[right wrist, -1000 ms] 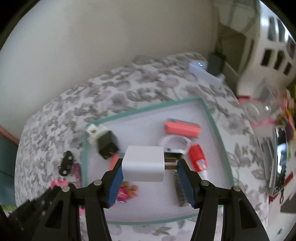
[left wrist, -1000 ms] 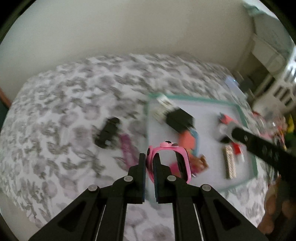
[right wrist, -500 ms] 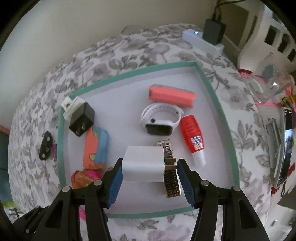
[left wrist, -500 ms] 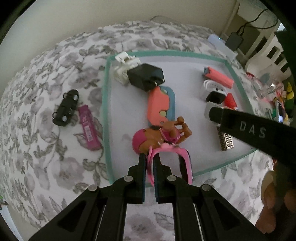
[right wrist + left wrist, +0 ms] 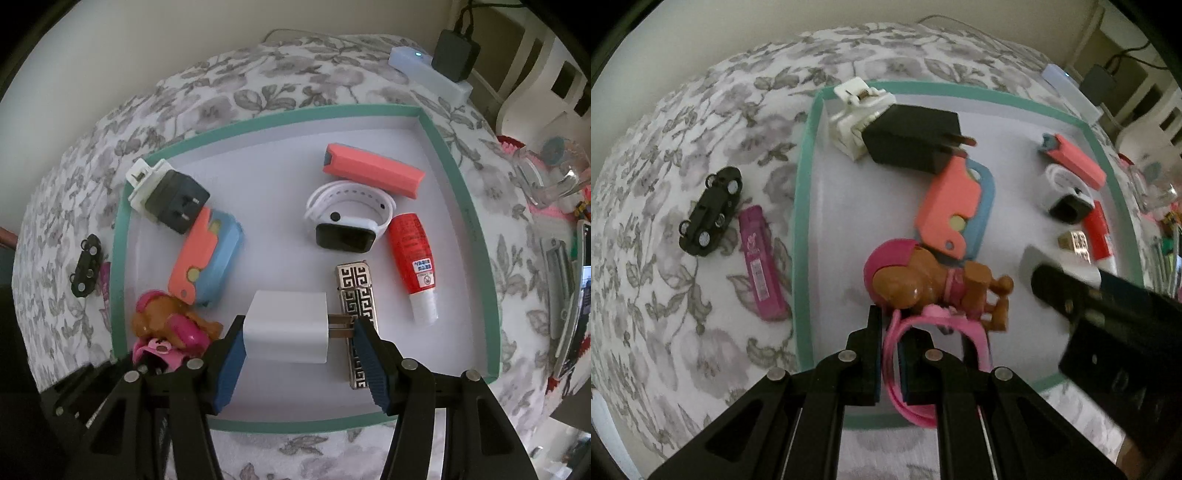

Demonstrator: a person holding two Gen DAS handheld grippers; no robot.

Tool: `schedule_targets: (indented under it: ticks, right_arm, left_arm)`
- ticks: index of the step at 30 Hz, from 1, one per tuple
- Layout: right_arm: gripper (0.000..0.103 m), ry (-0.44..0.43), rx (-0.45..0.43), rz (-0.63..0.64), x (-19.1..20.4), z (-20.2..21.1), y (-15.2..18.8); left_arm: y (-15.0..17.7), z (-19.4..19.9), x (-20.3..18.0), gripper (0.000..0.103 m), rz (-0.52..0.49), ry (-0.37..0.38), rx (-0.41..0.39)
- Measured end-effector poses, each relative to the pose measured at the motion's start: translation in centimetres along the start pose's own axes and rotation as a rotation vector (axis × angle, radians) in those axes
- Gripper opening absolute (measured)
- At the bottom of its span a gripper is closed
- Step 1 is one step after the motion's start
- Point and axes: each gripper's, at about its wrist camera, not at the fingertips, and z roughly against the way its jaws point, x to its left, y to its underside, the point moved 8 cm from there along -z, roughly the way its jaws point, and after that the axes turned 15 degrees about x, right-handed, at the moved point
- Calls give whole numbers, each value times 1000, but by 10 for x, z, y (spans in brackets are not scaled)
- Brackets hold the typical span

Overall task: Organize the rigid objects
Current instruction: 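Carry the watch band and cube charger into the tray and open both tools, then move both tools back over the black toy car and pink lighter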

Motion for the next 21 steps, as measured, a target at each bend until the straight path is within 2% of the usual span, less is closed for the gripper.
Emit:
schedule_targets:
  ticks: [6,13,14,15,17,21]
  right_arm:
    - [61,7,1,5,2,-1,0]
    - [61,26,12,13,5,-1,0]
    - [61,33,11,16,6,0,1]
    - [63,38,8,20,7,1,1]
    - [64,43,-7,20,8,4,-1]
    - [68,29,-55,15,10,18,-3]
  left_arm:
    - [-9,0,5,8,18,1,-17]
    - [2,4,-1,10,12,9,20]
    - [7,6,-4,18,5,4,22]
    - [8,8,-5,32,-2,-5,23]
    - [11,16,-5,45,-13,-40,14]
    - [14,25,-10,46,-32,-52,8]
